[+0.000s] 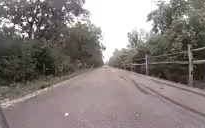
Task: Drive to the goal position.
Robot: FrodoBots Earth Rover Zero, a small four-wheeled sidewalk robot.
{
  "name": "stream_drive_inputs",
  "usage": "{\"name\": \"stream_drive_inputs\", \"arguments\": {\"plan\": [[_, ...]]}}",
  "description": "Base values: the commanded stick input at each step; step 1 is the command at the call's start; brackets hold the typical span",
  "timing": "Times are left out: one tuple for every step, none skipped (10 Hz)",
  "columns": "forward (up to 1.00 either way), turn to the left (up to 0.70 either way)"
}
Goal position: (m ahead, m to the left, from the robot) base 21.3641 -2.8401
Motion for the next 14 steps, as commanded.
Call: {"name": "stream_drive_inputs", "arguments": {"plan": [[0.7, 0.0], [0.7, 0.0], [0.7, 0.0], [0.7, 0.0], [0.7, 0.0], [0.7, 0.0], [0.7, 0.0], [0.7, 0.0], [0.7, 0.0], [0.7, 0.0], [0.7, 0.0], [0.7, 0.0], [0.7, 0.0], [0.7, 0.0]]}}
